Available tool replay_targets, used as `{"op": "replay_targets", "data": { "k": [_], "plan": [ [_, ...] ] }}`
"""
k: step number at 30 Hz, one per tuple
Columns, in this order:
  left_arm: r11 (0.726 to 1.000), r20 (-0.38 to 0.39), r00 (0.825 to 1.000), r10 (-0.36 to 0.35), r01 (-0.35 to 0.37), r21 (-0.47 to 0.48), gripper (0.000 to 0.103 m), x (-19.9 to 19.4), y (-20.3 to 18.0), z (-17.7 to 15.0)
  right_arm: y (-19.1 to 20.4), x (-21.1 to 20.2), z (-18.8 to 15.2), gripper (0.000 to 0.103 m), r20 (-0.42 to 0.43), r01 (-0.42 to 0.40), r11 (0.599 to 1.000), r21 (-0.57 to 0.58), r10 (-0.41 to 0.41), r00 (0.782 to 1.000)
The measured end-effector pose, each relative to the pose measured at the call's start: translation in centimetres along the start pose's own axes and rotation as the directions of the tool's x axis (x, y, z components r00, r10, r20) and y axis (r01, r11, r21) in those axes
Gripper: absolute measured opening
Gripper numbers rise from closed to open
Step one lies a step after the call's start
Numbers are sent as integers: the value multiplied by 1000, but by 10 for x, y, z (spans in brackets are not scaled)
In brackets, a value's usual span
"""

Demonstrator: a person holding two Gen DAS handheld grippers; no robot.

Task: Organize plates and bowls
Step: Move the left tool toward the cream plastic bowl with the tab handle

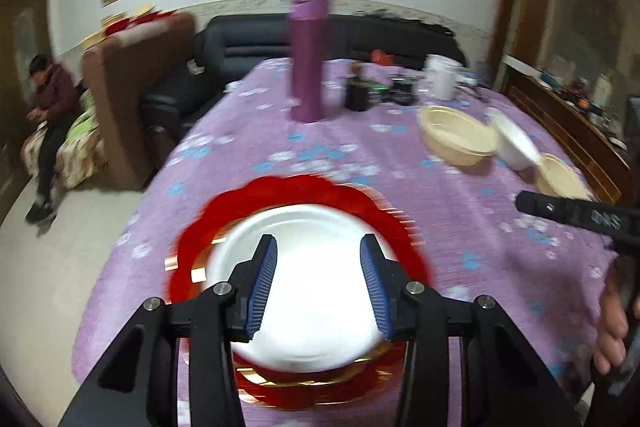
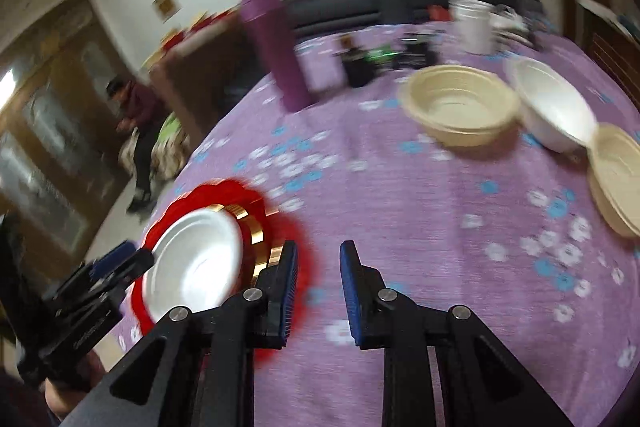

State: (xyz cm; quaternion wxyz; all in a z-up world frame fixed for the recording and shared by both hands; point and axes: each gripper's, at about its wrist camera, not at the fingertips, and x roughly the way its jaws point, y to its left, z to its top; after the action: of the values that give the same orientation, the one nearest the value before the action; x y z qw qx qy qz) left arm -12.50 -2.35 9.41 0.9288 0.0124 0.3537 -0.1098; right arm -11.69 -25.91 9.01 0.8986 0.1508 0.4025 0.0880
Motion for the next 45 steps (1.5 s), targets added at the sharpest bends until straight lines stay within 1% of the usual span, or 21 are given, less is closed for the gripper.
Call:
{"op": "replay_targets", "data": {
  "k": [2,5,6,8,10,12,14,16,17,19,22,24,28,31,33,34,35,37,42,43,45],
  "plan": [
    [997,-2,999,-50,50,55,48,2,-29,3,-29,-11,2,24,21,27,997,66,-28,999],
    [981,-38,991,-129,133,139,50,11,-79,2,-76,-28,2,23,43,80,982,173,-88,995],
    [969,-65,982,-175,183,166,50,18,-99,1,-89,-34,1,23,51,88,975,205,-101,994],
    [951,-109,972,-207,226,209,50,31,-128,-5,-118,-47,-3,23,63,122,956,268,-144,988],
    [925,-148,956,-253,284,251,50,47,-158,-12,-143,-59,-8,23,74,139,934,328,-172,982],
    [914,-177,956,-235,279,294,50,69,-184,-21,-166,-70,-12,23,79,166,907,386,-211,974],
    [907,-197,950,-243,294,301,50,84,-196,-28,-188,-80,-17,23,75,189,875,445,-247,966],
    [913,-190,962,-198,252,320,50,93,-203,-35,-205,-85,-19,23,65,200,848,491,-265,962],
    [914,-193,962,-192,247,322,50,97,-204,-37,-215,-89,-20,23,59,212,830,516,-281,958],
    [917,-228,954,-195,259,303,50,104,-203,-38,-228,-91,-19,25,59,220,808,546,-299,952],
    [926,-221,953,-206,263,271,50,106,-193,-35,-241,-89,-11,26,63,227,781,581,-322,945],
    [924,-236,950,-206,268,272,51,107,-194,-36,-251,-87,-4,27,63,234,769,595,-335,940],
    [916,-228,951,-207,271,297,50,105,-199,-37,-272,-73,6,29,26,249,723,644,-346,938],
    [916,-223,951,-212,273,294,50,104,-198,-37,-277,-64,12,29,14,287,717,635,-382,924],
    [917,-224,950,-216,277,288,50,104,-197,-37,-275,-65,11,25,22,288,725,626,-386,922],
    [917,-223,950,-216,276,287,51,104,-197,-37,-272,-65,11,19,19,311,725,615,-407,913],
    [917,-221,951,-218,277,287,51,103,-197,-37,-270,-66,9,15,22,322,723,611,-422,906],
    [917,-214,950,-226,282,283,51,101,-197,-36,-269,-74,3,10,50,286,732,619,-399,915],
    [921,-181,955,-237,280,270,51,94,-192,-35,-244,-95,-7,9,102,258,781,568,-378,920],
    [922,-176,954,-241,282,267,51,92,-190,-35,-239,-100,-10,9,110,243,796,555,-360,926],
    [922,-185,948,-258,299,246,51,87,-184,-35,-224,-108,-15,9,125,208,831,516,-313,941]
  ]
}}
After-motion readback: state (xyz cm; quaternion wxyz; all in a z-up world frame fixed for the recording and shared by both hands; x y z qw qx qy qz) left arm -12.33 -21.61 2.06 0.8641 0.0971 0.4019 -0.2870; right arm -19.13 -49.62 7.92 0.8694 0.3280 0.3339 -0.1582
